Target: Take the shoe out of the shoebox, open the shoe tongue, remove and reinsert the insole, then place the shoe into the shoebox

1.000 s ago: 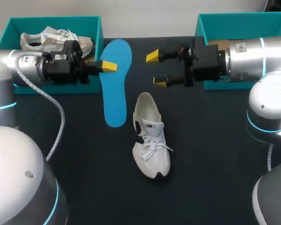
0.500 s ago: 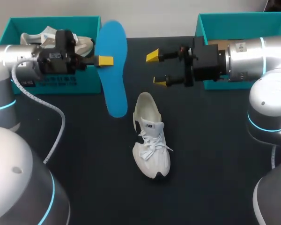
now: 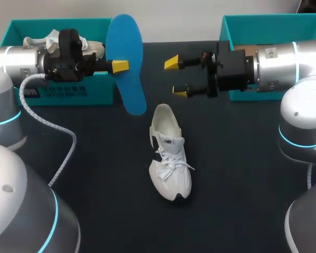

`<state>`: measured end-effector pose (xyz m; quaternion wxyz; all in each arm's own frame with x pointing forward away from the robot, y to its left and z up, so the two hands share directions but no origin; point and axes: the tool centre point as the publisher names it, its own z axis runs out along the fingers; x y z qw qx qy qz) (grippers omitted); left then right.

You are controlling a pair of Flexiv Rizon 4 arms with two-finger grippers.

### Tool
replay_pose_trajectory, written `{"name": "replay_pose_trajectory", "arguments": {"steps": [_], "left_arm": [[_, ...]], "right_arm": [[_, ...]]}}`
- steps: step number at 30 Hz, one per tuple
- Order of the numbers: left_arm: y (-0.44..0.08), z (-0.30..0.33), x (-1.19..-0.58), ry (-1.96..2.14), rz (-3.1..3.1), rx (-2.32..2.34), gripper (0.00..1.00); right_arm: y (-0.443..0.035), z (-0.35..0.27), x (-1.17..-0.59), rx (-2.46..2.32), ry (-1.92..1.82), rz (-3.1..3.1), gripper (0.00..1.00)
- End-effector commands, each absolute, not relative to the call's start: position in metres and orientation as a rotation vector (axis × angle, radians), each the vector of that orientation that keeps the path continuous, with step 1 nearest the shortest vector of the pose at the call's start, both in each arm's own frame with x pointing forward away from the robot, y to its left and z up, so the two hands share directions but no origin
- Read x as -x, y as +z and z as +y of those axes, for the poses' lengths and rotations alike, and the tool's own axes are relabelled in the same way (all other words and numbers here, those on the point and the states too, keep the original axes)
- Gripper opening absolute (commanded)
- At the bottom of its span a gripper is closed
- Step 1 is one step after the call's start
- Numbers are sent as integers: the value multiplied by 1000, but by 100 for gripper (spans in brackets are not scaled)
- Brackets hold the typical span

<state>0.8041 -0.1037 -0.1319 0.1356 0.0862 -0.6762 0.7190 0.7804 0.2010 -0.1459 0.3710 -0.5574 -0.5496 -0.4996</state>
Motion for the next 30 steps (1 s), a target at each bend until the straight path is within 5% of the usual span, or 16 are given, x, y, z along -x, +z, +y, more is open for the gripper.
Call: {"name": "replay_pose_trajectory", "arguments": {"steps": [1,30], "left_arm": [[-129,-99,-792,2694,-2380,1208,0],[-130,-96,-793,2680,-2378,1347,0]], "right_arm": [[-146,204,-780,1433,-1283,-1409,100],[-146,204,-780,1433,-1283,-1409,100]]}}
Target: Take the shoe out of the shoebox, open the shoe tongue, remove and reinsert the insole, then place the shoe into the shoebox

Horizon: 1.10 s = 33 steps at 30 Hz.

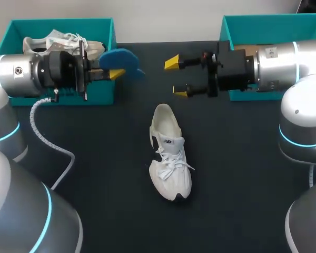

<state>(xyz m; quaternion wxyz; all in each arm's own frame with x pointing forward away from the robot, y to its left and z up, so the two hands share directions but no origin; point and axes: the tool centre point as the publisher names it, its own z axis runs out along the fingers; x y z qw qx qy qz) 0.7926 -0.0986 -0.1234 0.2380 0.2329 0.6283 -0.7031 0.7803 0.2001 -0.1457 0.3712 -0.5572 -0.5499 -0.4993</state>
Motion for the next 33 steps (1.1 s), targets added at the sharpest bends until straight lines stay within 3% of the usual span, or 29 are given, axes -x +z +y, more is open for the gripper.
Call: {"name": "replay_pose_trajectory", "arguments": {"steps": [1,17,33], "left_arm": [[-133,-96,-796,-1678,1473,-911,0],[-150,-90,-813,-1173,1103,-1308,0],[-161,-109,-829,-1072,1091,-1287,0]], "right_arm": [[-146,204,-780,1433,-1283,-1409,100],[-146,204,-780,1433,-1283,-1409,100],[-150,223,-778,1361,-1251,-1423,100]]}}
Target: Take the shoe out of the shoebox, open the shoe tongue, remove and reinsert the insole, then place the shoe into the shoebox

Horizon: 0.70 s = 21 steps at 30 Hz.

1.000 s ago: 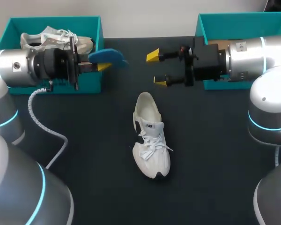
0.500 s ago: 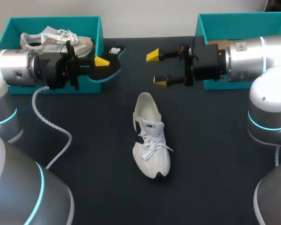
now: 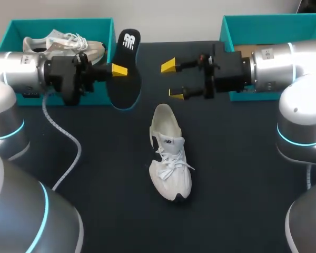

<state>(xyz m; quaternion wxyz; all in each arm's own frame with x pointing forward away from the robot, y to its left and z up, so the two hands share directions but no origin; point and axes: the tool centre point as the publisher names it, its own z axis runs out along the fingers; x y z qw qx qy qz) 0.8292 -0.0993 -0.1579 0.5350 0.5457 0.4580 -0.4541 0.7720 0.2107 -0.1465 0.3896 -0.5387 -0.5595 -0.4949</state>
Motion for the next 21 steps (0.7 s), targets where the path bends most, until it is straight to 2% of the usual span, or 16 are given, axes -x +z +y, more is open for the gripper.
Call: {"name": "replay_pose_trajectory", "arguments": {"steps": [1,14,15,16,17,21], "left_arm": [[-161,-111,-830,-1072,1091,-1285,0],[-165,-143,-829,-1089,1075,-1279,0],[-165,-145,-829,-1090,1074,-1278,0],[-164,-147,-828,-1090,1072,-1277,0],[-164,-149,-827,-1091,1071,-1275,0],[-162,-154,-824,-1104,1059,-1269,0]], "right_arm": [[-150,225,-777,1361,-1250,-1422,100],[-164,251,-774,1310,-1240,-1407,100],[-164,252,-774,1307,-1241,-1405,91],[-165,253,-775,1305,-1241,-1404,63],[-166,254,-775,1297,-1239,-1404,52],[-169,256,-778,1288,-1234,-1403,44]]}}
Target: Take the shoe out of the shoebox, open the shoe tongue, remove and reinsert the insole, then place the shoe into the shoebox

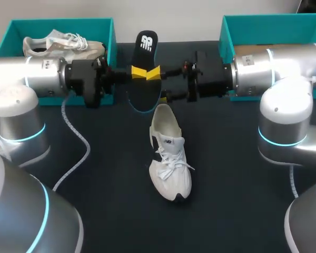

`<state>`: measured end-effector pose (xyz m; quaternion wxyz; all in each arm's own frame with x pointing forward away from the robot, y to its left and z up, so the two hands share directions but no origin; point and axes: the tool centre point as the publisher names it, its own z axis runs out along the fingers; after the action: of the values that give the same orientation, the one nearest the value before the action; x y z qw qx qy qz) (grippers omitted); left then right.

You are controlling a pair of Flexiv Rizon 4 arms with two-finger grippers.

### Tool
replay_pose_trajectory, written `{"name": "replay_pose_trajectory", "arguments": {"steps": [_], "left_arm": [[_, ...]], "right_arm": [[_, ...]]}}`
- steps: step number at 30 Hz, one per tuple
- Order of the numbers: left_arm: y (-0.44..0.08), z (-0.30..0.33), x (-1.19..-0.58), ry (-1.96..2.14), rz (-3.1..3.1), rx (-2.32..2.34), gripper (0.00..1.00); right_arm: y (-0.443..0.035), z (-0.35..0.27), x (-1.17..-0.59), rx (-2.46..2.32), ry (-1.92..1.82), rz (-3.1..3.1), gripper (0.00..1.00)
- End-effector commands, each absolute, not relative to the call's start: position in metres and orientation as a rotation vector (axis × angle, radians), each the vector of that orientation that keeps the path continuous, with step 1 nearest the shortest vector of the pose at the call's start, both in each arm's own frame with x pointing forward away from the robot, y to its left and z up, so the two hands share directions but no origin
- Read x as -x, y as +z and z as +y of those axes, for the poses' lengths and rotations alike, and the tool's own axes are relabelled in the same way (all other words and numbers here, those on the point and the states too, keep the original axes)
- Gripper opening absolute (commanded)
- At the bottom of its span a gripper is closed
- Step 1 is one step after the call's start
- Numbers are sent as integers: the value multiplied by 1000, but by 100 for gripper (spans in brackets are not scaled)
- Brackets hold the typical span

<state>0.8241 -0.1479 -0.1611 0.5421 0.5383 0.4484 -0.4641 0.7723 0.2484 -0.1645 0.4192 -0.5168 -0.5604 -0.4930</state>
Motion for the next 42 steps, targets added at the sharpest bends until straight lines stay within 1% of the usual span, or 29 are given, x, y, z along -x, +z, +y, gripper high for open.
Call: {"name": "replay_pose_trajectory", "arguments": {"steps": [1,5,8,12,14,15,16,17,18,24,25,27,35,42], "left_arm": [[-162,-154,-823,-1106,1059,-1267,0],[-163,-155,-823,-1109,1061,-1262,0],[-163,-156,-823,-1118,1065,-1265,0],[-165,-159,-822,-1117,1064,-1265,0],[-166,-160,-822,-1119,1066,-1263,0],[-166,-160,-822,-1120,1067,-1260,0],[-166,-161,-822,-1120,1067,-1258,0],[-166,-161,-822,-1120,1067,-1256,0],[-166,-161,-822,-1121,1068,-1253,0],[-167,-161,-823,-1121,1090,-1253,0],[-167,-161,-822,-1123,1097,-1252,13],[-167,-159,-823,-1114,1117,-1246,100],[-160,-138,-836,-1120,1227,-1163,100],[-163,-109,-840,-1267,1484,-1039,100]], "right_arm": [[-169,257,-779,1287,-1233,-1403,42],[-171,257,-780,1279,-1230,-1402,36],[-172,258,-782,1270,-1225,-1401,34],[-173,261,-784,1252,-1219,-1400,29],[-174,262,-785,1246,-1217,-1399,22],[-174,262,-785,1245,-1216,-1397,20],[-175,263,-785,1245,-1216,-1395,13],[-175,263,-785,1243,-1215,-1394,3],[-175,263,-785,1243,-1215,-1394,0],[-175,263,-785,1236,-1217,-1397,0],[-174,263,-785,1236,-1219,-1398,0],[-174,262,-785,1235,-1222,-1401,0],[-180,250,-786,1238,-1250,-1408,0],[-185,236,-788,1211,-1332,-1477,0]]}}
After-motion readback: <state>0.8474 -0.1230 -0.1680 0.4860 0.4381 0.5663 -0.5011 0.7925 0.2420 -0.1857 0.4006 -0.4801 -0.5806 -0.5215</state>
